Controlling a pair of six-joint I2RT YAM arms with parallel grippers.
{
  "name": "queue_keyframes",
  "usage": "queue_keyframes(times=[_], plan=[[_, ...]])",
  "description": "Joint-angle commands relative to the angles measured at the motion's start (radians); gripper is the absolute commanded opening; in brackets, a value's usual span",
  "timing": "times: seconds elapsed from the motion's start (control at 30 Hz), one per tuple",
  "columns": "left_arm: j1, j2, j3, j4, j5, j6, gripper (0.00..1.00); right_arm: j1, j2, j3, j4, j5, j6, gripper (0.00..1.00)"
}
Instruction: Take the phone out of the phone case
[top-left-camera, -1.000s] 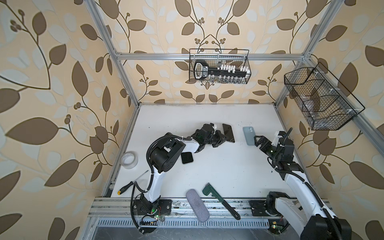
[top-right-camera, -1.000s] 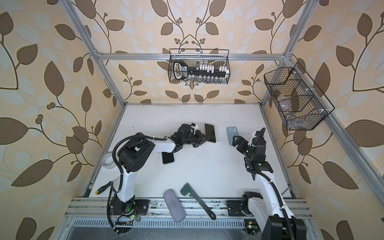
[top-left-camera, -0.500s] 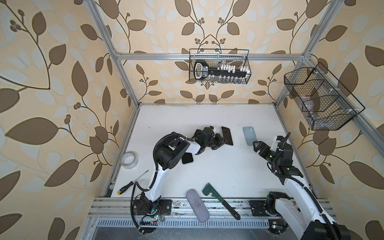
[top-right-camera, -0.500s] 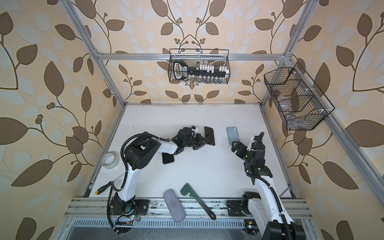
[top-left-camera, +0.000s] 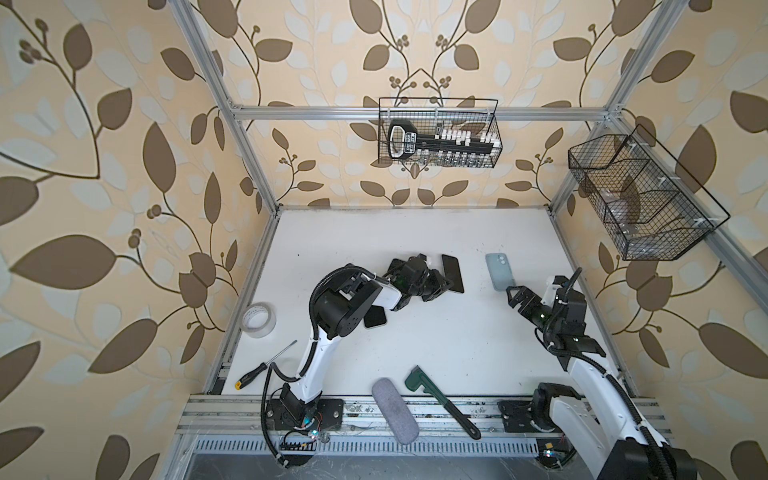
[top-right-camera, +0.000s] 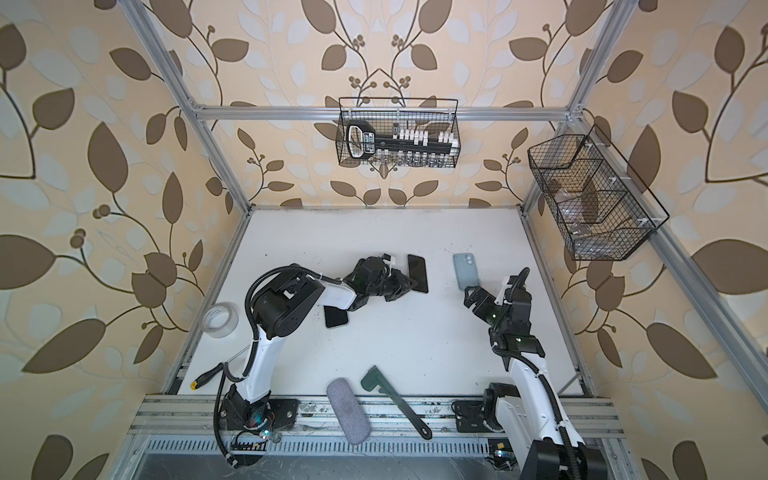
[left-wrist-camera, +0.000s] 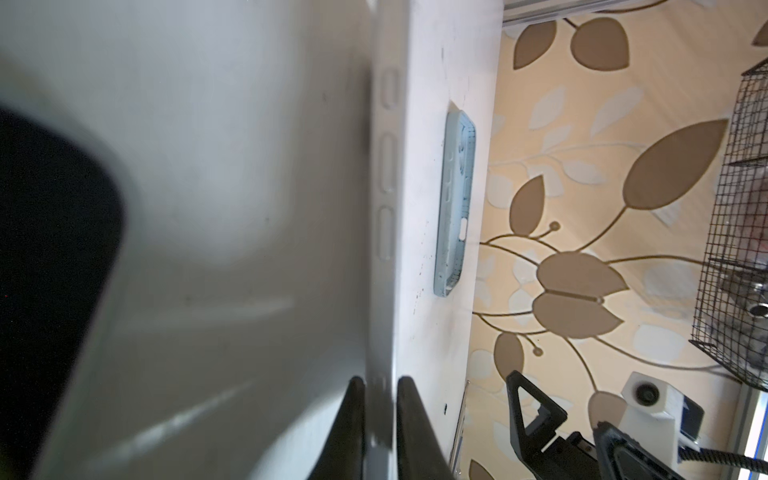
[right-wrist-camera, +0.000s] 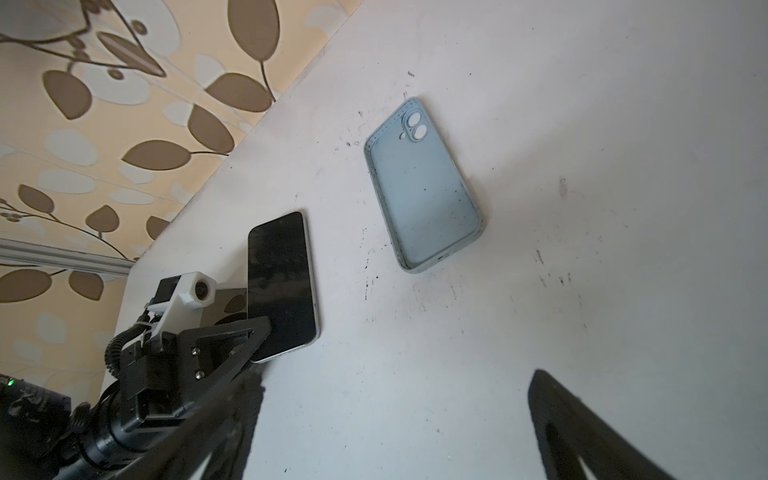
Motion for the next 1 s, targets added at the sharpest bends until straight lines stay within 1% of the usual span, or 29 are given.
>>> queue_keyframes(times=[0.0,0.3,0.37,0.5,0.57,0.6,0.7,0.87,0.97], plan=[[-0.002,-0.056,-0.005,-0.046,-0.036,0.046,0.25,-0.004,0.009,-0.017,0.017,-0.024,-0.021,1.0],[-0.004,-0.098,-0.017,-0.128,-0.086,0.07,0.53,-0.008,0.013,-0.002,0.001,-0.044,-0.048,1.0],[-0.008,-0.13,-0.035,-0.141,-0.115,0.073,0.67,-0.008,0.023,0.015,-0.011,-0.059,-0.074,1.0],[-0.018,-0.197,-0.036,-0.234,-0.153,0.105,0.84,-0.002,0.055,0.062,-0.048,-0.085,-0.131,1.0],[-0.019,-0.229,-0.047,-0.252,-0.164,0.098,0.95,0.004,0.068,0.085,-0.066,-0.086,-0.141,1.0],[-0.019,-0.246,-0.053,-0.262,-0.169,0.092,0.99,0.011,0.073,0.098,-0.07,-0.086,-0.147,1.0],[-0.019,-0.312,-0.057,-0.329,-0.183,0.09,0.99,0.044,0.086,0.137,-0.061,-0.091,-0.174,1.0],[-0.011,-0.474,-0.021,-0.596,-0.259,0.167,0.99,0.153,0.171,0.237,-0.06,-0.065,-0.244,1.0],[0.026,-0.566,-0.017,-0.677,-0.245,0.19,0.99,0.226,0.246,0.31,-0.059,-0.037,-0.3,1.0]])
